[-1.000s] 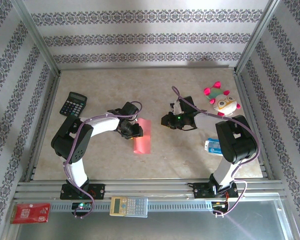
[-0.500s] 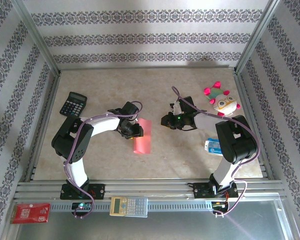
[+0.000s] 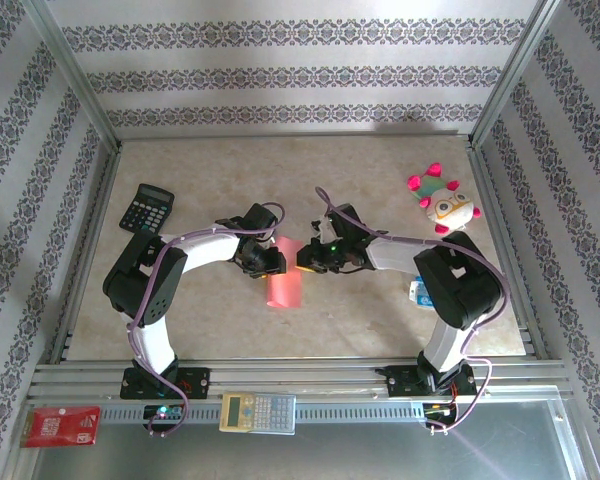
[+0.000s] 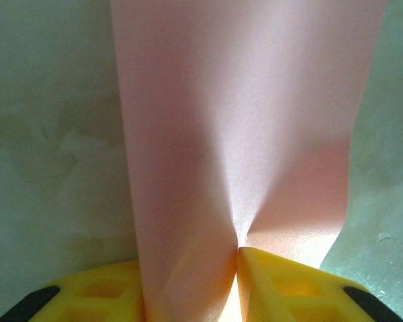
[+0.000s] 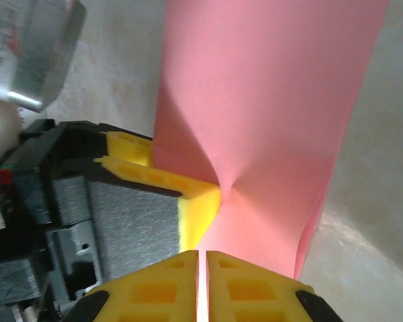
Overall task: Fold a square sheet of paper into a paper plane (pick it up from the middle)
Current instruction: Hold the square sheet of paper at the center of the table.
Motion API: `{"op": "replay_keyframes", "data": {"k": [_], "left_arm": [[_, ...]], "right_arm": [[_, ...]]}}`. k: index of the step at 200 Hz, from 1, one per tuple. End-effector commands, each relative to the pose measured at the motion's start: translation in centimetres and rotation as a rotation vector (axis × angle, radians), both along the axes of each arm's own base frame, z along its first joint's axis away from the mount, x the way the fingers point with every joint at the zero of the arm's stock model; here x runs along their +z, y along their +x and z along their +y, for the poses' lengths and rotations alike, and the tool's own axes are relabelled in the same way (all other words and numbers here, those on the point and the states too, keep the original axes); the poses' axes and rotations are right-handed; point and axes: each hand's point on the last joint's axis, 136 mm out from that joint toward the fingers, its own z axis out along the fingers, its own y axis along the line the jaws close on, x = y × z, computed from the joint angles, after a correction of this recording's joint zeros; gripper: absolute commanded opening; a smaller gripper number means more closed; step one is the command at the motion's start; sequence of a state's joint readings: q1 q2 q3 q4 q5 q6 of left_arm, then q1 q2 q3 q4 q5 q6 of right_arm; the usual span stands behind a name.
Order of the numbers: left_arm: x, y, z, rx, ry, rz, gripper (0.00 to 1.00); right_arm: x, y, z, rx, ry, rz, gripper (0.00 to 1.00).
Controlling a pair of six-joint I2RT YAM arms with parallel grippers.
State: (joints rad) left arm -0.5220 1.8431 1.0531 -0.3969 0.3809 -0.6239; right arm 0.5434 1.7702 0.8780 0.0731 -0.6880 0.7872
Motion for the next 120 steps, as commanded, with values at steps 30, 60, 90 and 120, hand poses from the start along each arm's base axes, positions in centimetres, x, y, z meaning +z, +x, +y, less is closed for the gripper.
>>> {"op": "replay_keyframes", "data": {"k": [30, 60, 90, 120], "left_arm": [[-5.8, 1.1, 2.7, 0.035, 0.143, -0.045, 0.36], [-5.8, 1.2, 2.6, 0.036, 0.139, -0.048, 0.36], [-5.8, 1.1, 2.7, 0.037, 0.142, -0.048, 0.36], [-5.8, 1.1, 2.6, 0.037, 0.134, -0.049, 0.36]], "right_arm": [[-1.6, 0.3, 1.7, 0.007, -0.017, 0.025, 0.12], [-2.1, 0.4, 2.1, 0.016, -0.025, 0.028, 0.11], [-3.4, 0.3, 1.8, 0.014, -0.062, 0.041, 0.11], [-4.5, 0.2, 1.3, 0.013, -0.095, 0.05, 0.11]]}}
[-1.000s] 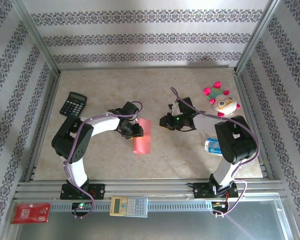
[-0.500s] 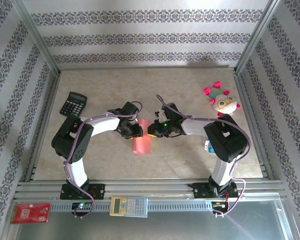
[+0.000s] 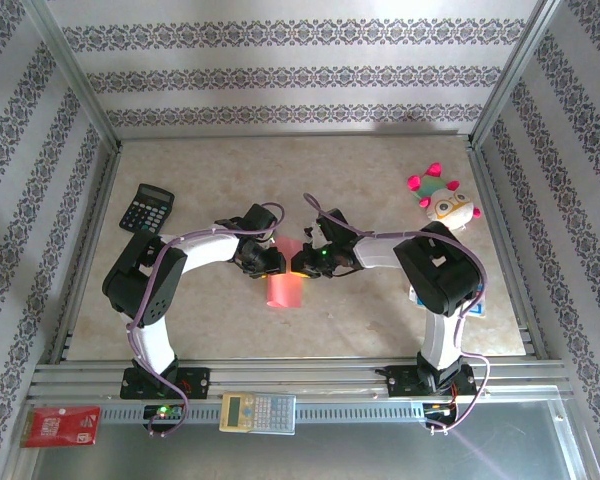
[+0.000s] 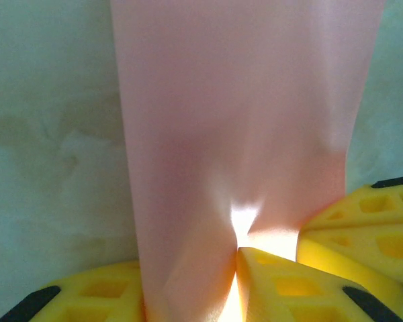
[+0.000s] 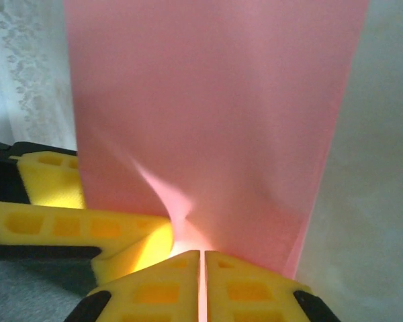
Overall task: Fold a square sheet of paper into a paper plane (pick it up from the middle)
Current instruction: Hold the square sheet of paper at the center of the table.
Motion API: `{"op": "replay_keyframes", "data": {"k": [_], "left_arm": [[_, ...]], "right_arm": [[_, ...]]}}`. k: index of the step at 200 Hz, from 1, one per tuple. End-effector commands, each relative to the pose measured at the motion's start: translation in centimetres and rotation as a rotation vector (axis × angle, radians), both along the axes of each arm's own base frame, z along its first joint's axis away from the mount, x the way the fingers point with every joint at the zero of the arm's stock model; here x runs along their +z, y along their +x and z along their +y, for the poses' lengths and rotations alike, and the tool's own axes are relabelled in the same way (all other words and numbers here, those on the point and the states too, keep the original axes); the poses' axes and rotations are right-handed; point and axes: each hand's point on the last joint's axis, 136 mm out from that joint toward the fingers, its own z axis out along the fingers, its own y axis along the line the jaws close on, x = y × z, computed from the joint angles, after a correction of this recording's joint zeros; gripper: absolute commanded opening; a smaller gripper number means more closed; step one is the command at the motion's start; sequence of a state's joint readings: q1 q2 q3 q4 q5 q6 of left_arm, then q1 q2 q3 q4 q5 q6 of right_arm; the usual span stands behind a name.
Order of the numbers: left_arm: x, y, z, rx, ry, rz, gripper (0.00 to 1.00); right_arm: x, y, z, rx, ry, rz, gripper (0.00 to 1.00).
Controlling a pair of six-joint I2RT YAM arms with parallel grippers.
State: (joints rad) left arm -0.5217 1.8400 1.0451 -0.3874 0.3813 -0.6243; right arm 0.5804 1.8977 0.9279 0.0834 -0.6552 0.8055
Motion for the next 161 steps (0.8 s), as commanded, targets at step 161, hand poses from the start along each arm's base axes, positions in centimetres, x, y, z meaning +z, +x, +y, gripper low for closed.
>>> {"op": "replay_keyframes", "data": {"k": [161], "left_arm": [[-3.3, 2.5, 1.7, 0.067, 0.08, -0.1, 0.48]], "right_arm": [[-8.5, -3.6, -5.5, -0.027, -0.345, 0.136, 0.04]]}}
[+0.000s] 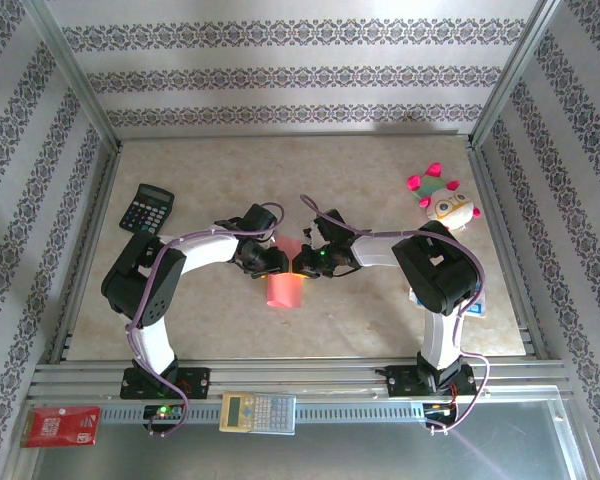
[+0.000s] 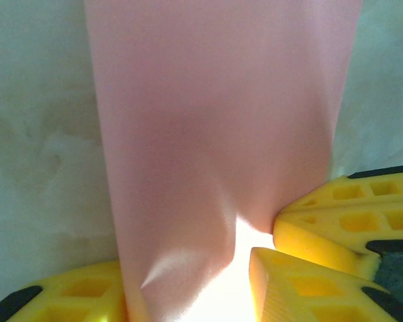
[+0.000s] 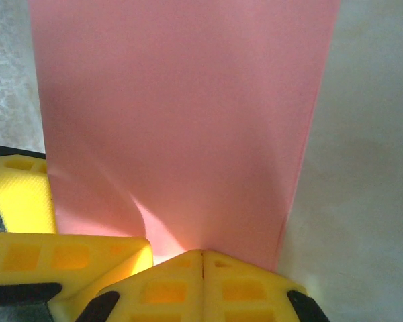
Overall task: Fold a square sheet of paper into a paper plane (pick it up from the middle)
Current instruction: Hold the square sheet of paper at the center of the table.
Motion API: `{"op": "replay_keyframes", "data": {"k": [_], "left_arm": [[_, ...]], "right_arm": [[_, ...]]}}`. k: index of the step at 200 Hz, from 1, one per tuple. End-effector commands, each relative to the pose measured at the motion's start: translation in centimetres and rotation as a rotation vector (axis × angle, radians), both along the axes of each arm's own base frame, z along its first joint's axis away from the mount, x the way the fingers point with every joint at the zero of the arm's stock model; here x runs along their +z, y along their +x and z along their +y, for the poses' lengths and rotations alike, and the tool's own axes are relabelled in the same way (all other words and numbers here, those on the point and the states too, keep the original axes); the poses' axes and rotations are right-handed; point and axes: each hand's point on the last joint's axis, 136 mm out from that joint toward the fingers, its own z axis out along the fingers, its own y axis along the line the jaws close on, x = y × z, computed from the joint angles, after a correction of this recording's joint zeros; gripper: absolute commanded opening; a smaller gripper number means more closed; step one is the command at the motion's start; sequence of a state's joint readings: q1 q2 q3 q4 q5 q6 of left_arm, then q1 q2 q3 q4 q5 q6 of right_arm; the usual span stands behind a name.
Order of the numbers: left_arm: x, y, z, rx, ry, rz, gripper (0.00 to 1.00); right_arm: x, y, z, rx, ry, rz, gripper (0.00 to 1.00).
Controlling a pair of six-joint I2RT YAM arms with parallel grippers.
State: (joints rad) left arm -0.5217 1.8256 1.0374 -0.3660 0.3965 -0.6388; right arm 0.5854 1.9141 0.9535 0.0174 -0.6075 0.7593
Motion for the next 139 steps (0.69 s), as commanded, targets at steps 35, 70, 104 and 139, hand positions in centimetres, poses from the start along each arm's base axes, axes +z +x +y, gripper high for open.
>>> {"op": "replay_keyframes", "data": {"k": [35, 70, 104, 139], "left_arm": [[-1.0, 3.3, 2.2, 0.074, 0.096, -0.143, 0.55], [2.8, 4.0, 3.7, 0.103, 0.13, -0.226, 0.64], [6.7, 3.8, 4.2, 0.145, 0.095, -0.309, 0.64], [7.4, 2.9, -0.6, 0.098, -0.179, -0.238, 0.39]], "right_arm": [[-7.7, -3.8, -5.2, -0.042, -0.289, 0.138, 0.04], [-7.8, -3.7, -5.2, -0.041, -0.29, 0.135, 0.03], [-7.8, -3.5, -5.2, -0.04, -0.29, 0.13, 0.03], [-7.7, -3.4, -5.1, -0.041, -0.29, 0.125, 0.03]]}}
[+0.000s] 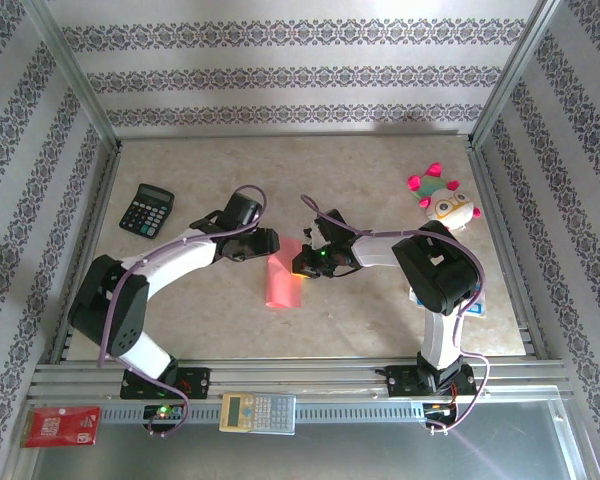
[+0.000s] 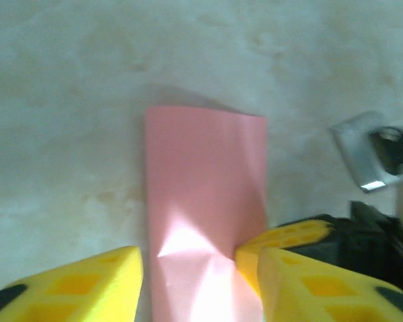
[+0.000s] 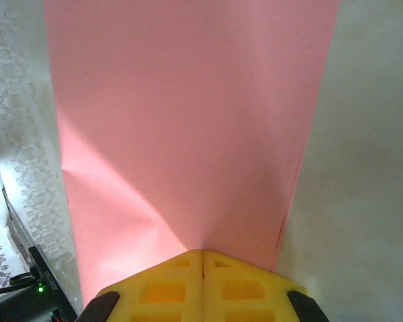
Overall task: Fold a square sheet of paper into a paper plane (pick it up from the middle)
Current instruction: Hold the square sheet of paper at the center of the table, then first fold the square sheet of paper in half at the center of the table.
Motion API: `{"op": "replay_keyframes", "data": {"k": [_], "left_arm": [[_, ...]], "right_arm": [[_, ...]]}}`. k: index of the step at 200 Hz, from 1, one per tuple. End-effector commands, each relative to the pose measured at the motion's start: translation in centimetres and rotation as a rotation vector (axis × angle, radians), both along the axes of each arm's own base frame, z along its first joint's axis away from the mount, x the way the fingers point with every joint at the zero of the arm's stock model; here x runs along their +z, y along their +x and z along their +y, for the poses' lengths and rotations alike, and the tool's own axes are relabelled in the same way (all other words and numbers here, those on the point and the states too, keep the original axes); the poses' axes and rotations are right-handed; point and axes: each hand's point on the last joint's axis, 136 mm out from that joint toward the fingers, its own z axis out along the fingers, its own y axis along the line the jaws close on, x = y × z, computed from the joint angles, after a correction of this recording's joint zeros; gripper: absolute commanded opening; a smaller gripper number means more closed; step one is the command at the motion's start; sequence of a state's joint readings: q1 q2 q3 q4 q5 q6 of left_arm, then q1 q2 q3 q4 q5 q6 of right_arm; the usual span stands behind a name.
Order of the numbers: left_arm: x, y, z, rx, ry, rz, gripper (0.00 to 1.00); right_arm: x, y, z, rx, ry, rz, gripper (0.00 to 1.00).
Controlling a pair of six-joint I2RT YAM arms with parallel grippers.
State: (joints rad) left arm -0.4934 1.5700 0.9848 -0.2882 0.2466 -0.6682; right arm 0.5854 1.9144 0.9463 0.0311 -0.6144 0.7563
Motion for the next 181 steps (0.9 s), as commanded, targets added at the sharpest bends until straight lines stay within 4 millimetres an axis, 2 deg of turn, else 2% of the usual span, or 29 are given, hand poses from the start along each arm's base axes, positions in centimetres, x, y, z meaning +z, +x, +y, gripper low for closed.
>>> {"op": "replay_keyframes", "data": {"k": [1, 14, 27, 75, 96, 116, 133, 155, 165, 181], "left_arm": [[-0.5, -0.5, -3.0, -0.05, -0.156, 0.05, 0.38], [-1.3, -0.7, -4.1, -0.072, -0.183, 0.085, 0.31], [-2.7, -0.7, -4.0, -0.068, -0.166, 0.116, 0.26], [-8.5, -1.9, -1.0, 0.0, -0.064, 0.219, 0.21], [-9.9, -2.0, 0.0, 0.017, -0.052, 0.237, 0.21], [-9.0, -1.9, -0.3, 0.0, -0.071, 0.223, 0.24], [-6.3, -1.4, -1.1, -0.009, -0.135, 0.165, 0.28], [-3.6, -2.1, -2.3, -0.031, -0.213, 0.133, 0.3], [-3.4, -2.8, -2.8, -0.04, -0.233, 0.147, 0.3], [-4.4, -4.0, -3.6, -0.052, -0.261, 0.19, 0.3]], "right_arm": [[-7.7, -3.3, -5.2, -0.047, -0.298, 0.127, 0.03], [-7.7, -3.2, -5.2, -0.049, -0.299, 0.129, 0.03], [-7.7, -3.3, -5.2, -0.052, -0.299, 0.13, 0.03], [-7.9, -3.3, -5.3, -0.054, -0.307, 0.134, 0.02], [-8.0, -3.4, -5.5, -0.054, -0.314, 0.138, 0.02], [-8.0, -3.5, -5.5, -0.053, -0.313, 0.144, 0.02], [-7.8, -3.5, -5.5, -0.054, -0.315, 0.14, 0.02], [-7.8, -3.5, -5.5, -0.052, -0.314, 0.143, 0.01], [-7.8, -3.5, -5.4, -0.051, -0.314, 0.144, 0.01], [-7.8, -3.3, -5.4, -0.052, -0.313, 0.141, 0.01]]}}
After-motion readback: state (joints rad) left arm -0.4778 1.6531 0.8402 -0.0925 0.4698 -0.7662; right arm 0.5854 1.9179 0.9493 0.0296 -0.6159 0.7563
